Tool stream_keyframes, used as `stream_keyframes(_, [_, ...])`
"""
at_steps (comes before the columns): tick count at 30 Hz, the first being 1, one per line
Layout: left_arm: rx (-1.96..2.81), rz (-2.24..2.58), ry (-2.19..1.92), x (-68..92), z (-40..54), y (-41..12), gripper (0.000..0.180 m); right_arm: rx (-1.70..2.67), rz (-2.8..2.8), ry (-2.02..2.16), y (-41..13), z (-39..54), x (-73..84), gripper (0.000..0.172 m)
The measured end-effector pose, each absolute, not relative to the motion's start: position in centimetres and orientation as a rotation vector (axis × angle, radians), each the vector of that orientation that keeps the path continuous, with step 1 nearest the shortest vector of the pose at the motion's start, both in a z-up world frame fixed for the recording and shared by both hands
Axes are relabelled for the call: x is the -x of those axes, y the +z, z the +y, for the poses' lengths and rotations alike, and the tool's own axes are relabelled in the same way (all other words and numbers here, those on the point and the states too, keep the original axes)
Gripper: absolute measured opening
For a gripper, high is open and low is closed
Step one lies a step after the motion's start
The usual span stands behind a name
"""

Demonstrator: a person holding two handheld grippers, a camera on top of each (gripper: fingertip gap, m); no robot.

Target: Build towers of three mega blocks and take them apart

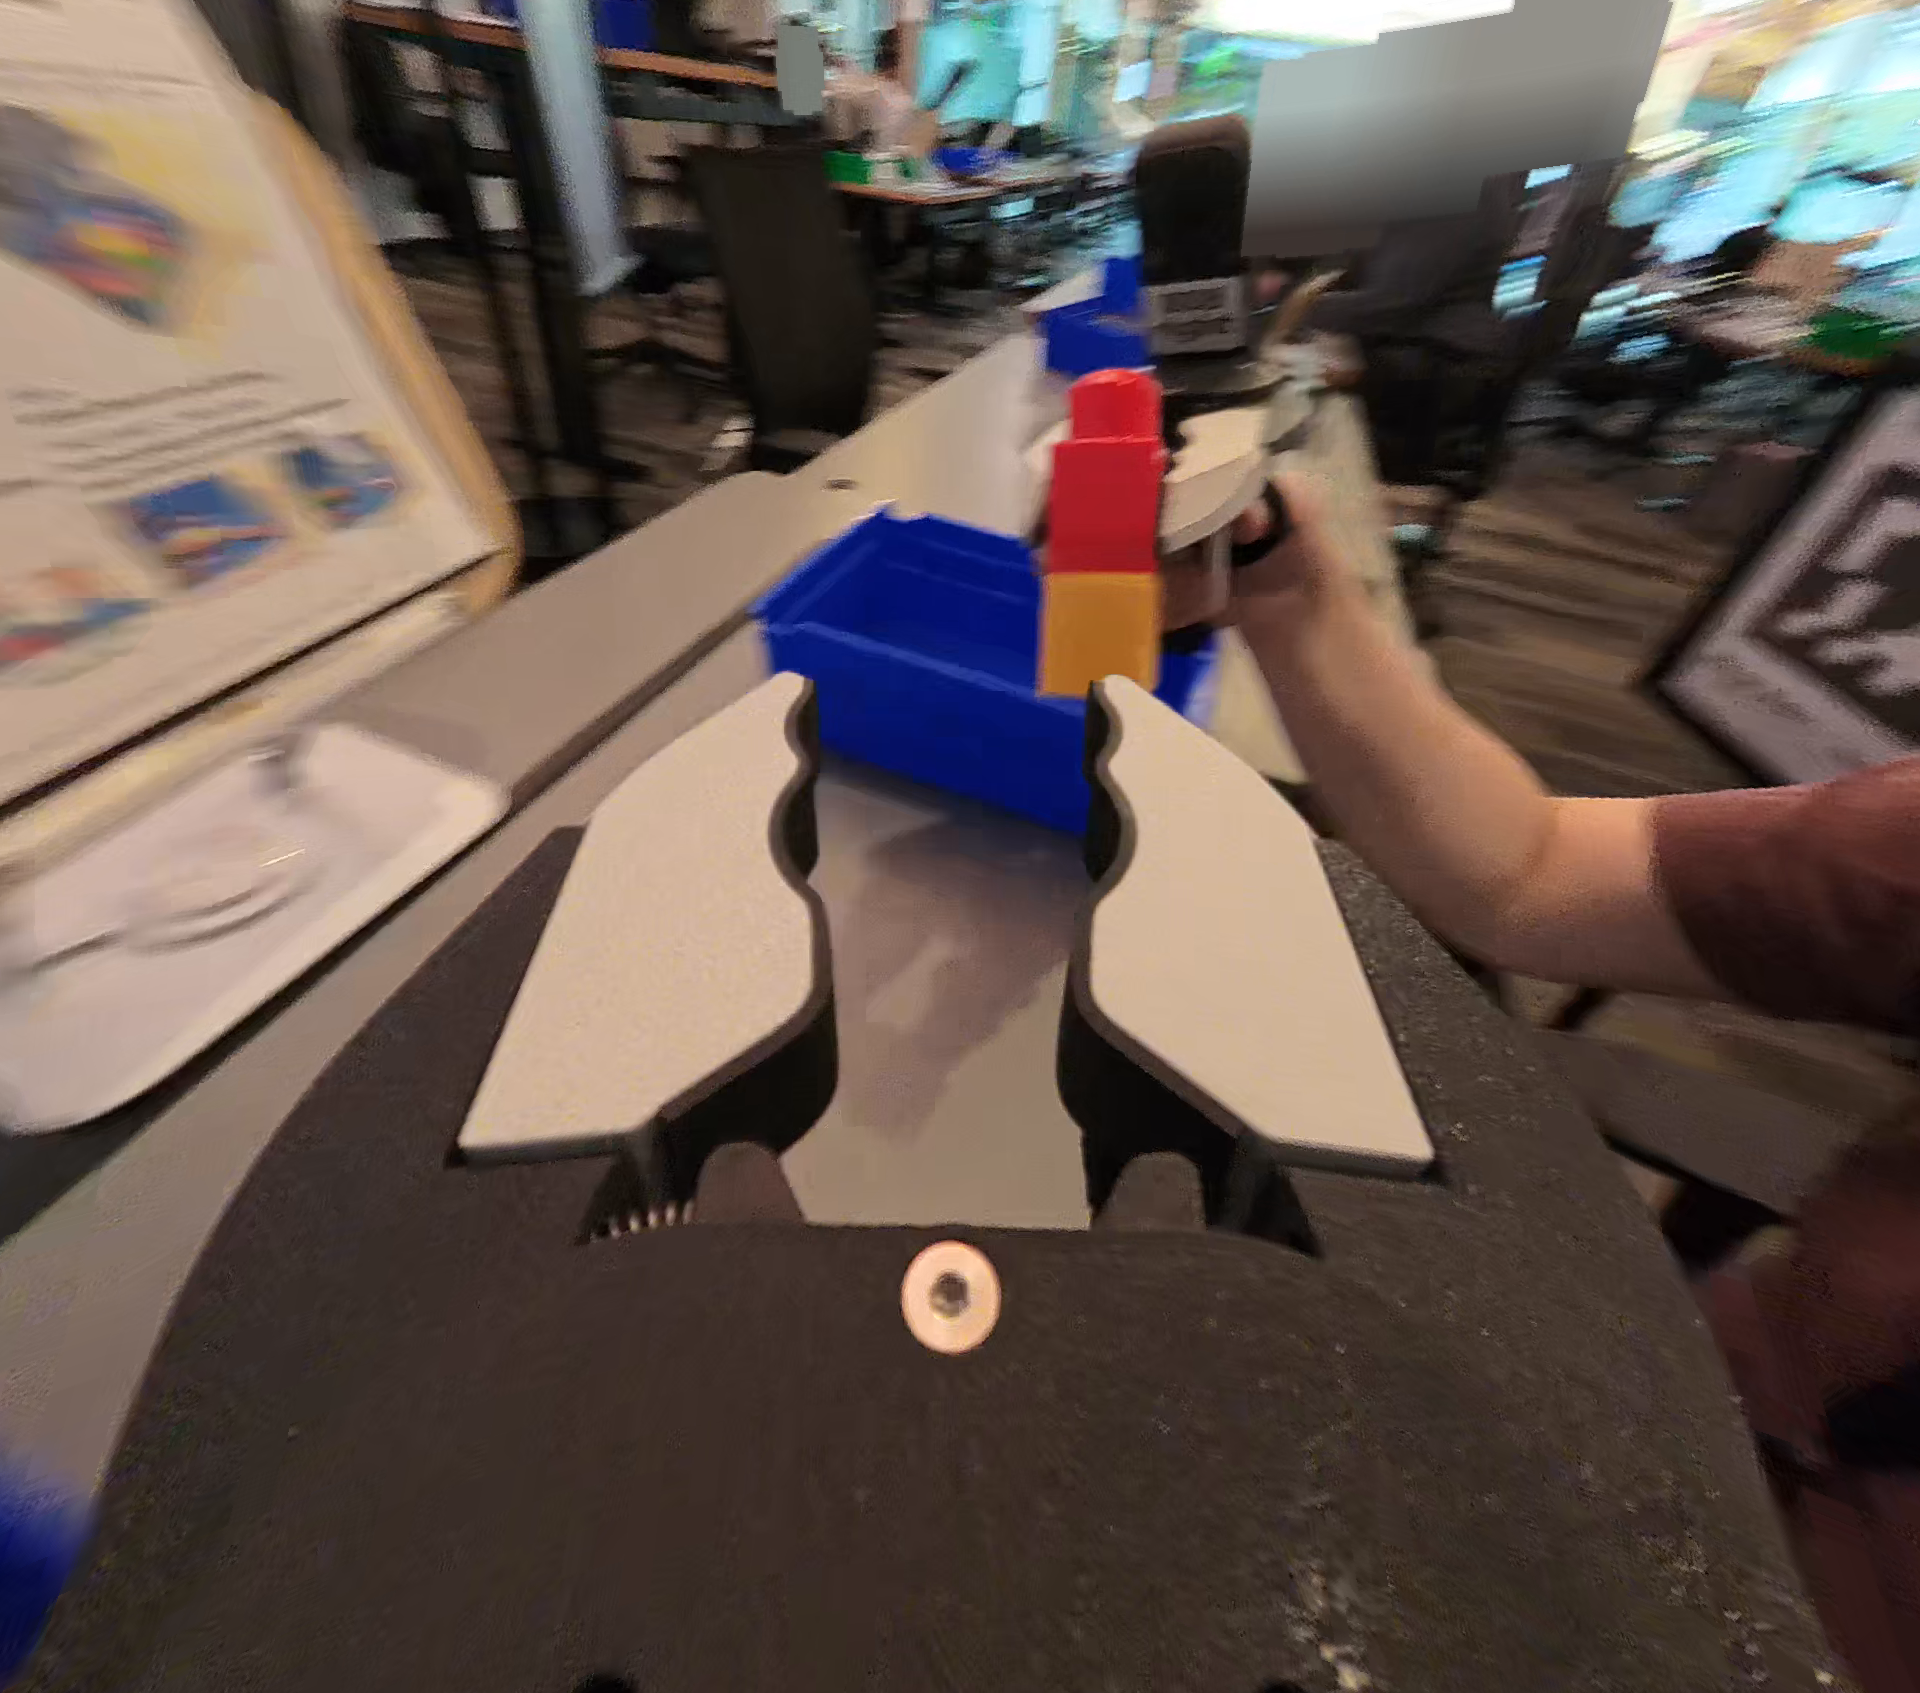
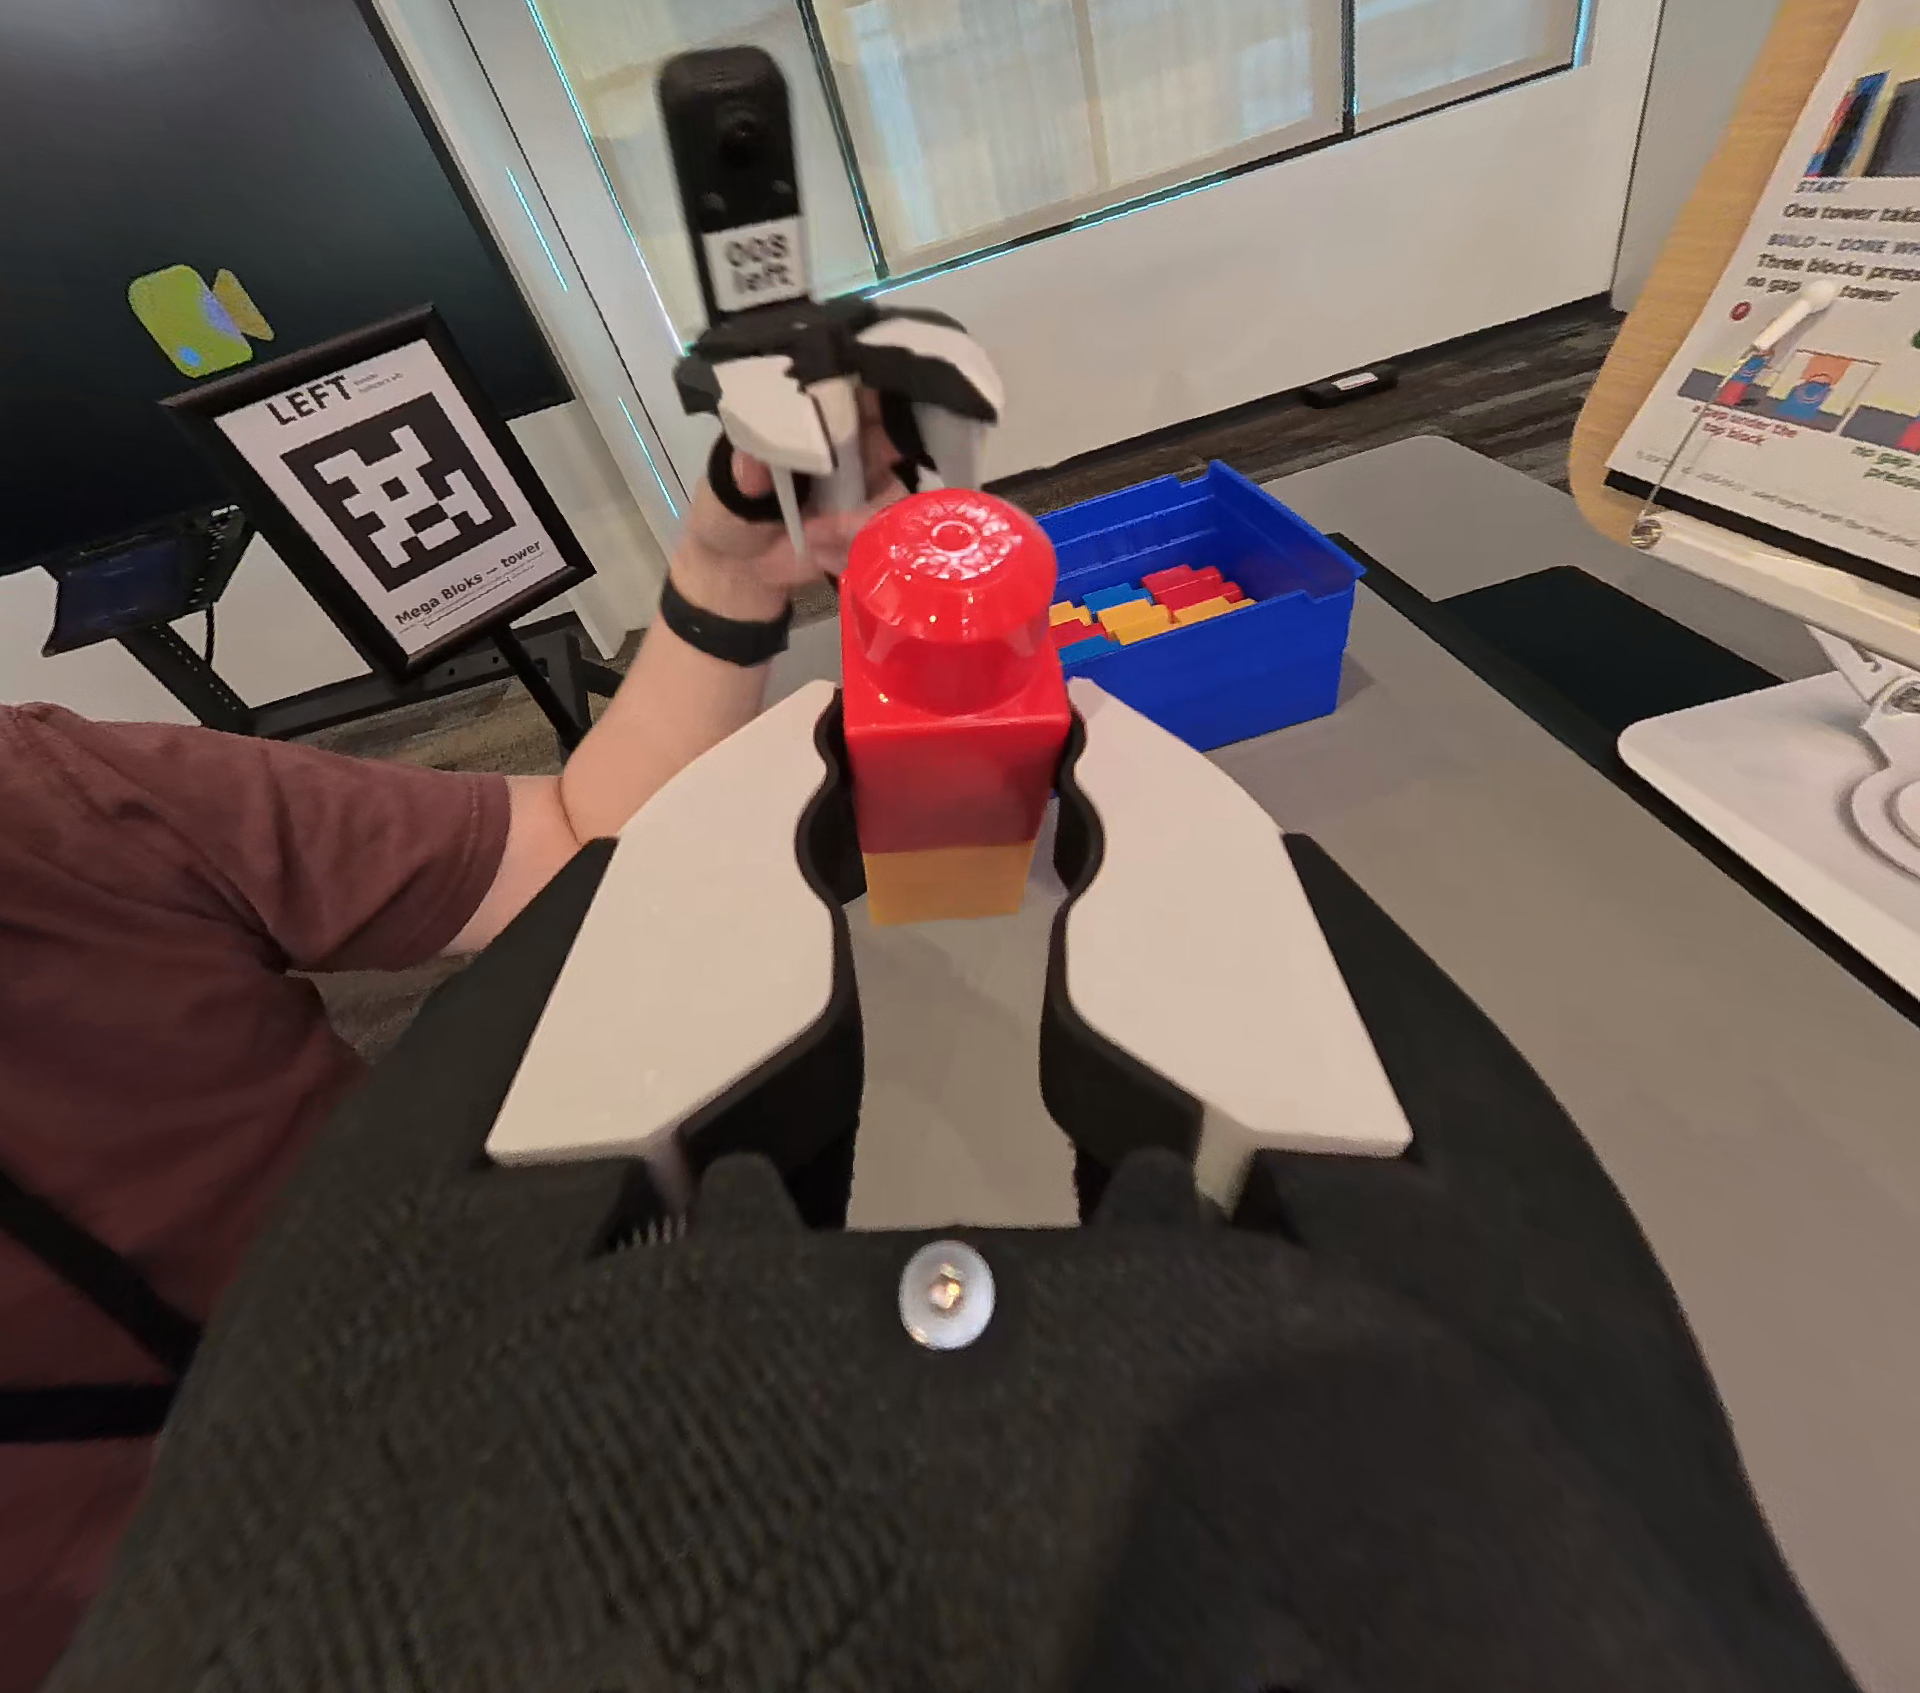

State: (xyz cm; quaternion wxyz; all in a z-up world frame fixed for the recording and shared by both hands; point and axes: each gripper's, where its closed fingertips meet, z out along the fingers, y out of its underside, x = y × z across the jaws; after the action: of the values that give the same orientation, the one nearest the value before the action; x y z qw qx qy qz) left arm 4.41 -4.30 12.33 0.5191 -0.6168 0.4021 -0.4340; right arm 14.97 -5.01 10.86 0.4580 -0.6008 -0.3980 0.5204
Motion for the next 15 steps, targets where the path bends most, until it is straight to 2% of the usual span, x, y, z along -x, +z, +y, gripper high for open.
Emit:
stream_keyframes(4, [1.681, 0.845, -0.695, 3.3, -3.4, 11.3, 0.052, 1.490, -0.953, 1.261, 11.0, -4.4, -16.1, 0.037])
stream_keyframes(7, [1.826, 0.708, -0.579, 8.4, -3.3, 8.9, 0.048, 1.496, -0.929, 1.250, 11.2, -4.0, -16.7, 0.037])
stream_keyframes(15, [2.188, 0.581, -0.412, 14.6, -4.6, -1.8, 0.039, 1.481, -0.948, 1.247, 11.5, -4.2, -16.3, 0.037])
